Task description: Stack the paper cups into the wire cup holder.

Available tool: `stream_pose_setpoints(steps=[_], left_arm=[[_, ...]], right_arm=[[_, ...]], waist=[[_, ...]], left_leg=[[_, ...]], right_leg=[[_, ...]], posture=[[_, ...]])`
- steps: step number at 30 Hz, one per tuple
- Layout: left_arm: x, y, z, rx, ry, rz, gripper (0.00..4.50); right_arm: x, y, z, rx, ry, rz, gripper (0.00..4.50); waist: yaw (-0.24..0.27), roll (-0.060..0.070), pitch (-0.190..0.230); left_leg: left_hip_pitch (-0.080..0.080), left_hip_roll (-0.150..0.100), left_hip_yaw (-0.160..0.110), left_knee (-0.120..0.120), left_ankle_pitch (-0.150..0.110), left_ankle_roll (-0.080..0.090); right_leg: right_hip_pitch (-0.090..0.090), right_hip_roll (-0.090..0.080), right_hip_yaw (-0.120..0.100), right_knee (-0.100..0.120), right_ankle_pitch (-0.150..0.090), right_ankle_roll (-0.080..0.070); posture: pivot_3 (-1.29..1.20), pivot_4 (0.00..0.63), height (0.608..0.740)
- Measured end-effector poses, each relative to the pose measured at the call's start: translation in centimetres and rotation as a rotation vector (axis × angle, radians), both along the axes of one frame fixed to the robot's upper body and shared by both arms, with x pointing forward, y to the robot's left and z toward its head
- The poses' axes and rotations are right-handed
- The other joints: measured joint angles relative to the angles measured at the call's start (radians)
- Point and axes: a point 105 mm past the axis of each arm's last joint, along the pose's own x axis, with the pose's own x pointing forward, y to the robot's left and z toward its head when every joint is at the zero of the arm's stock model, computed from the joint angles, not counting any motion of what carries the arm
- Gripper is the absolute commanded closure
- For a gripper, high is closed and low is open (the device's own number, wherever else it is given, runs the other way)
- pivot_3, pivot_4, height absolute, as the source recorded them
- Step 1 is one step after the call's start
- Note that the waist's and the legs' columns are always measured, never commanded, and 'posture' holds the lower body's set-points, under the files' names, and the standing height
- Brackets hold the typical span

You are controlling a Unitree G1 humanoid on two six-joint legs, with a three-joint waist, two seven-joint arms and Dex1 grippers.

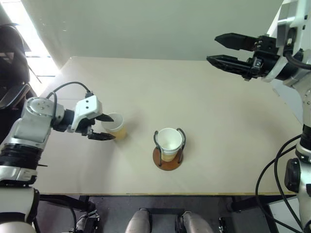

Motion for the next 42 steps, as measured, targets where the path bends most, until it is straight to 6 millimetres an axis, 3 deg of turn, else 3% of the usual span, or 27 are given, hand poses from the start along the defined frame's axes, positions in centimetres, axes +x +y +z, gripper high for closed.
stream_pose_setpoints(steps=[6, 11, 14, 23, 30, 34, 38, 42], left_arm=[[0.6, -0.7, -1.7, 0.027, 0.02, -0.02, 0.68], [1.3, -0.7, -1.6, 0.055, 0.011, -0.02, 0.68], [1.3, -0.7, -1.9, 0.074, 0.013, -0.029, 1.24], [0.9, -0.5, -2.8, 0.096, 0.023, -0.03, 4.41], [0.2, -0.8, -2.4, 0.083, 0.039, -0.059, 4.46], [0.1, -1.6, 0.1, 0.056, 0.026, -0.118, 4.46], [0.4, -2.9, 5.2, 0.019, -0.107, -0.188, 4.46], [0.5, -5.6, 10.3, -0.093, -0.219, -0.295, 4.46]], right_arm=[[-0.3, 0.2, 0.1, -0.006, -0.016, -0.01, 1.9], [-0.5, 0.4, -0.6, -0.006, -0.009, -0.01, 1.9], [-0.3, 0.3, -1.0, -0.001, 0.007, -0.024, 1.87], [0.0, 0.6, -1.7, -0.013, 0.025, -0.025, 1.87], [0.1, 0.8, -1.7, -0.015, 0.026, -0.018, 1.87], [0.3, 0.6, -1.3, -0.009, 0.022, -0.027, 1.87], [0.2, 0.3, -0.7, -0.021, 0.003, -0.042, 1.87], [-0.1, -0.3, -0.7, -0.047, -0.007, -0.074, 1.87]], waist=[[0.0, 0.0, 0.0], [0.0, 0.0, 0.0], [0.0, 0.0, 0.0], [0.0, 0.0, 0.0], [0.002, 0.0, 0.0], [0.005, 0.0, 0.0], [0.006, 0.0, 0.0], [0.011, 0.0, 0.0]], left_leg=[[0.0, 0.0, 0.0, 0.0, 0.001, 0.001], [0.0, 0.0, 0.0, 0.001, 0.001, 0.002], [0.0, 0.0, 0.0, 0.001, 0.002, 0.002], [0.0, 0.0, 0.0, 0.001, 0.002, 0.004], [0.0, -0.001, 0.0, 0.001, 0.003, 0.005], [-0.001, -0.001, 0.0, 0.002, 0.004, 0.005], [-0.001, -0.001, 0.0, 0.002, 0.004, 0.006], [-0.003, -0.001, 0.0, 0.002, 0.004, 0.006]], right_leg=[[0.0, 0.0, 0.0, 0.0, 0.001, 0.001], [0.001, 0.0, 0.0, 0.0, 0.002, 0.003], [0.001, 0.0, 0.0, 0.0, 0.002, 0.004], [0.001, 0.0, 0.0, 0.0, 0.003, 0.005], [0.001, 0.0, 0.0, 0.0, 0.003, 0.005], [0.001, 0.0, 0.0, 0.0, 0.003, 0.005], [0.001, -0.001, 0.0, 0.0, 0.004, 0.005], [0.001, -0.001, 0.0, -0.001, 0.004, 0.006]], posture=[[0.0, 0.15, 0.74], [0.0, 0.15, 0.74], [0.0, 0.15, 0.74], [0.0, 0.15, 0.74], [0.0, 0.15, 0.74], [0.0, 0.15, 0.74], [0.0, 0.15, 0.74], [0.0, 0.15, 0.74]])
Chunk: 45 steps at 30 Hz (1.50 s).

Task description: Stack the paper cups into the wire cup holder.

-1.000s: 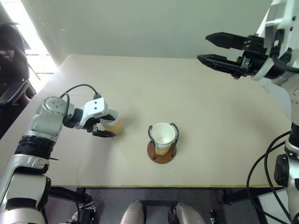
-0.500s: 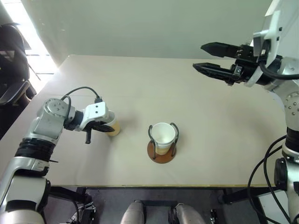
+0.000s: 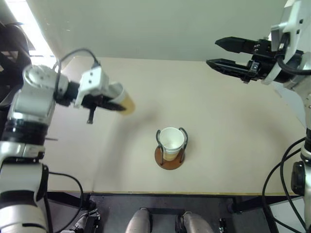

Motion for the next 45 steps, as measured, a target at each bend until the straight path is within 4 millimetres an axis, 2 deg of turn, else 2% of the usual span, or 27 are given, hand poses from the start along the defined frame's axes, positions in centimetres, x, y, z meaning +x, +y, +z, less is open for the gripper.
stream_pose_setpoints(steps=[2, 4, 9, 15, 17, 20, 25, 35, 45], left_arm=[[0.0, -1.8, 2.1, -0.034, -0.029, -0.07, 4.46], [-0.4, -3.5, 3.3, -0.045, -0.031, -0.146, 4.46], [-1.4, -6.7, 2.5, -0.021, 0.064, -0.298, 4.46], [-1.9, -9.6, 3.1, 0.005, 0.07, -0.418, 4.46], [-2.3, -10.5, 3.5, 0.011, 0.069, -0.463, 4.46], [-2.8, -11.2, 3.6, 0.024, 0.082, -0.501, 4.46], [-3.2, -11.6, 2.6, 0.062, 0.129, -0.533, 4.46], [-4.0, -13.1, 0.9, 0.086, 0.188, -0.614, 4.46], [-4.5, -13.5, -0.6, 0.124, 0.236, -0.645, 4.46]], right_arm=[[-0.2, -0.2, -0.1, -0.003, -0.006, -0.014, 1.87], [-0.4, -0.6, -0.3, 0.001, -0.013, -0.034, 1.87], [-1.3, -2.1, -0.2, -0.005, -0.045, -0.121, 1.87], [-3.1, -1.6, 0.6, 0.013, -0.131, -0.156, 1.87], [-3.4, -1.5, 0.2, 0.025, -0.134, -0.176, 1.87], [-3.6, -1.5, -0.2, 0.035, -0.127, -0.198, 1.87], [-4.4, -1.7, -0.2, 0.055, -0.145, -0.233, 1.87], [-4.9, -1.3, 0.0, 0.061, -0.158, -0.262, 1.87], [-5.0, -1.2, 0.2, 0.068, -0.163, -0.285, 1.87]], waist=[[0.003, 0.0, 0.0], [0.001, 0.0, 0.0], [0.001, 0.001, 0.0], [0.001, 0.001, 0.0], [0.003, 0.001, 0.0], [0.003, 0.001, 0.001], [0.007, 0.002, 0.001], [0.016, 0.004, 0.002], [0.017, 0.005, 0.003]], left_leg=[[0.0, 0.0, 0.0, 0.0, 0.0, 0.0], [0.0, -0.002, 0.001, 0.0, 0.0, 0.001], [-0.003, -0.002, 0.001, 0.0, -0.001, 0.001], [-0.005, -0.002, 0.001, 0.001, -0.001, 0.001], [-0.007, -0.002, 0.001, 0.002, -0.001, 0.002], [-0.011, -0.002, 0.001, 0.007, -0.001, 0.001], [-0.016, -0.004, 0.001, 0.017, -0.003, 0.001], [-0.016, -0.007, 0.003, 0.02, -0.005, 0.009], [-0.016, -0.007, 0.002, 0.02, -0.003, 0.012]], right_leg=[[0.0, -0.001, 0.0, -0.001, 0.001, 0.001], [0.0, -0.002, 0.0, -0.002, 0.001, 0.003], [0.0, -0.002, 0.0, -0.004, 0.001, 0.008], [0.0, -0.001, 0.001, -0.008, 0.002, 0.013], [0.001, -0.001, 0.001, -0.011, 0.004, 0.016], [0.001, -0.001, 0.001, -0.015, 0.006, 0.021], [0.001, -0.002, 0.002, -0.016, 0.007, 0.026], [0.003, -0.004, 0.004, -0.017, 0.009, 0.031], [0.003, -0.005, 0.005, -0.017, 0.009, 0.033]], posture=[[0.0, 0.15, 0.74], [0.0, 0.15, 0.74], [0.0, 0.15, 0.74], [0.0, 0.15, 0.74], [0.0, 0.15, 0.74], [0.0, 0.15, 0.74], [0.0, 0.15, 0.74], [0.0, 0.15, 0.74], [0.0, 0.15, 0.74]])
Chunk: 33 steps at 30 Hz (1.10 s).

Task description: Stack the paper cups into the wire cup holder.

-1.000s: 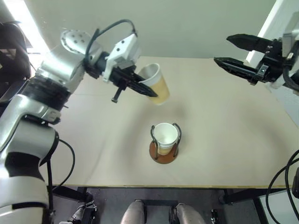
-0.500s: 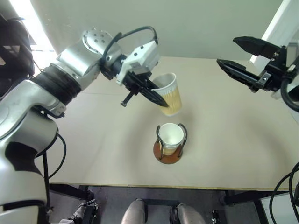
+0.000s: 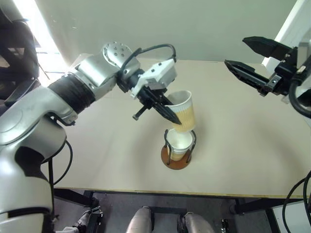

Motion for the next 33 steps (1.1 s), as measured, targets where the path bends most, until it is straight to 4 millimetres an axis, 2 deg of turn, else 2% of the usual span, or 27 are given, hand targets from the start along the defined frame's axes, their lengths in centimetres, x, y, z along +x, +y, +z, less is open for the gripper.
stream_pose_setpoints(steps=[8, 20, 23, 28, 30, 33], left_arm=[[0.1, 0.0, -1.6, 0.041, -0.011, -0.023, 4.46], [0.1, 0.1, -2.2, 0.062, -0.012, -0.034, 4.46], [0.2, 0.0, -2.2, 0.059, -0.015, -0.037, 3.83], [0.3, -0.1, -2.2, 0.052, -0.024, -0.04, 3.83], [0.3, -0.3, -2.2, 0.051, -0.024, -0.047, 3.83], [0.3, -0.1, -2.2, 0.048, -0.027, -0.041, 3.83]], right_arm=[[-0.2, 0.3, 0.3, 0.003, -0.016, -0.005, 1.87], [-0.5, 0.5, 0.0, -0.011, 0.003, -0.006, 1.87], [-0.5, 0.5, 0.0, -0.013, 0.003, -0.007, 1.87], [-0.8, 0.5, -0.1, -0.016, 0.009, 0.003, 1.87], [-1.4, 0.4, -0.7, -0.032, 0.038, 0.031, 1.87], [-3.4, 0.1, -3.6, -0.135, 0.185, 0.104, 1.87]], waist=[[0.001, 0.0, 0.0], [0.002, 0.0, 0.0], [0.002, 0.0, 0.0], [0.002, 0.0, 0.0], [0.004, 0.0, 0.0], [0.012, 0.001, 0.0]], left_leg=[[-0.001, 0.0, 0.0, 0.0, 0.0, 0.001], [-0.001, -0.002, 0.0, 0.0, 0.0, 0.001], [-0.001, -0.003, 0.0, 0.0, 0.0, 0.001], [-0.002, -0.006, 0.0, 0.0, 0.001, 0.001], [-0.003, -0.008, 0.0, 0.0, 0.002, 0.0], [-0.005, -0.011, -0.001, 0.0, 0.001, -0.001]], right_leg=[[0.0, 0.0, 0.0, 0.0, 0.0, 0.001], [0.0, -0.002, 0.0, -0.001, 0.0, 0.003], [0.0, -0.002, 0.0, 0.0, -0.001, 0.004], [0.0, -0.005, 0.0, 0.0, -0.002, 0.006], [0.0, -0.006, 0.0, 0.0, -0.003, 0.008], [0.0, -0.009, 0.0, -0.001, -0.005, 0.012]], posture=[[0.0, 0.15, 0.74], [0.0, 0.15, 0.74], [0.0, 0.15, 0.74], [0.0, 0.15, 0.74], [0.0, 0.15, 0.74], [0.0, 0.15, 0.74]])
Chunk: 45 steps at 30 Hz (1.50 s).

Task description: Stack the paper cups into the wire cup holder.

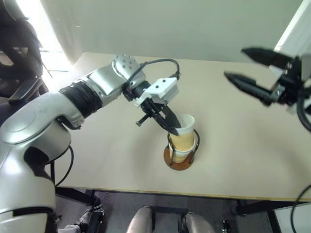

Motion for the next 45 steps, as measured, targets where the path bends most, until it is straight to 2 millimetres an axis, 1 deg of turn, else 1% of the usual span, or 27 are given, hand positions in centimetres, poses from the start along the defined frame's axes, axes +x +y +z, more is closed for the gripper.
stream_pose_setpoints(steps=[1, 2, 6, 11, 13, 16, 19, 24, 27, 30, 36, 41, 45], left_arm=[[0.1, 0.2, 0.0, -0.002, -0.001, 0.008, 3.83], [0.2, 0.2, 0.0, -0.003, -0.003, 0.012, 3.83], [0.2, 0.1, 0.0, -0.007, -0.009, 0.004, 3.83], [0.5, 0.3, 0.1, -0.014, -0.016, 0.017, 3.83], [0.6, 0.3, 0.1, -0.016, -0.019, 0.018, 3.83], [0.7, 0.4, 0.1, -0.019, -0.025, 0.021, 3.83], [0.8, 0.5, 0.2, -0.022, -0.028, 0.028, 3.83], [1.1, 1.0, 0.4, -0.026, -0.036, 0.047, 3.83], [1.2, 1.1, 0.4, -0.028, -0.037, 0.054, 3.83], [1.2, 1.0, 0.6, -0.035, -0.039, 0.054, 3.83], [1.1, 0.8, 1.5, -0.071, -0.045, 0.056, 3.83], [1.1, 0.4, 3.5, -0.16, -0.012, 0.081, 3.83], [1.4, 0.8, 4.3, -0.185, -0.021, 0.107, 3.83]], right_arm=[[-0.6, -0.1, -0.8, -0.032, 0.039, 0.014, 1.87], [-1.0, -0.2, -1.1, -0.051, 0.056, 0.023, 1.87], [-2.3, -0.7, -0.5, -0.064, 0.049, 0.039, 1.87], [-4.2, 0.1, -1.0, -0.114, 0.113, 0.132, 1.87], [-4.6, 0.1, -0.9, -0.125, 0.118, 0.147, 1.87], [-4.7, -0.4, -0.6, -0.126, 0.128, 0.139, 1.87], [-4.8, -1.1, -0.8, -0.146, 0.165, 0.134, 1.87], [-5.1, -3.2, -1.5, -0.229, 0.242, 0.104, 1.87], [-5.2, -4.0, -1.6, -0.27, 0.261, 0.095, 1.87], [-5.4, -4.0, -1.5, -0.302, 0.248, 0.112, 1.87], [-5.3, -4.4, -1.2, -0.307, 0.228, 0.111, 1.87], [-4.9, -4.4, -1.1, -0.321, 0.221, 0.118, 1.87], [-4.5, -4.5, -0.9, -0.321, 0.215, 0.119, 1.87]], waist=[[0.0, 0.0, 0.0], [0.0, 0.0, 0.0], [-0.002, 0.0, 0.0], [0.0, 0.001, 0.0], [0.0, 0.0, 0.0], [0.0, 0.0, 0.0], [0.001, 0.001, 0.0], [0.001, 0.002, 0.0], [0.001, 0.002, -0.001], [0.0, 0.002, -0.001], [0.0, 0.003, 0.0], [-0.001, 0.003, 0.0], [-0.001, 0.003, 0.0]], left_leg=[[0.0, -0.001, 0.0, 0.0, -0.001, -0.001], [-0.001, -0.001, 0.001, 0.001, -0.002, -0.001], [-0.001, -0.003, 0.003, 0.002, -0.005, -0.002], [-0.001, -0.003, 0.002, 0.002, -0.006, -0.003], [-0.001, -0.003, 0.002, 0.003, -0.005, -0.003], [-0.001, -0.004, 0.002, 0.004, -0.006, -0.001], [-0.002, -0.004, 0.001, 0.007, -0.007, 0.0], [-0.004, -0.004, 0.002, 0.012, -0.009, 0.004], [-0.005, -0.004, 0.002, 0.014, -0.01, 0.006], [-0.005, -0.004, 0.003, 0.014, -0.011, 0.007], [-0.005, -0.004, 0.003, 0.015, -0.011, 0.009], [-0.003, -0.005, 0.005, 0.014, -0.01, 0.01], [-0.001, -0.005, 0.007, 0.014, -0.01, 0.011]], right_leg=[[0.0, -0.001, 0.0, 0.0, -0.001, 0.001], [0.0, -0.002, 0.0, -0.001, -0.001, 0.001], [0.0, -0.004, 0.001, -0.001, -0.001, 0.003], [0.0, -0.004, 0.002, 0.0, -0.002, 0.005], [0.001, -0.004, 0.002, 0.0, -0.002, 0.005], [0.001, -0.004, 0.003, -0.001, -0.002, 0.007], [0.001, -0.004, 0.003, 0.0, -0.002, 0.006], [0.001, -0.004, 0.003, 0.0, -0.003, 0.006], [0.001, -0.004, 0.003, 0.0, -0.003, 0.006], [0.001, -0.004, 0.003, 0.0, -0.003, 0.006], [0.002, -0.004, 0.005, 0.0, -0.003, 0.007], [0.002, -0.003, 0.006, 0.0, -0.002, 0.008], [0.002, -0.003, 0.011, 0.001, -0.003, 0.009]], posture=[[0.0, 0.15, 0.74], [0.0, 0.15, 0.74], [0.0, 0.15, 0.74], [0.0, 0.15, 0.74], [0.0, 0.15, 0.74], [0.0, 0.15, 0.74], [0.0, 0.15, 0.74], [0.0, 0.15, 0.74], [0.0, 0.15, 0.74], [0.0, 0.15, 0.74], [0.0, 0.15, 0.74], [0.0, 0.15, 0.74], [0.0, 0.15, 0.74]])
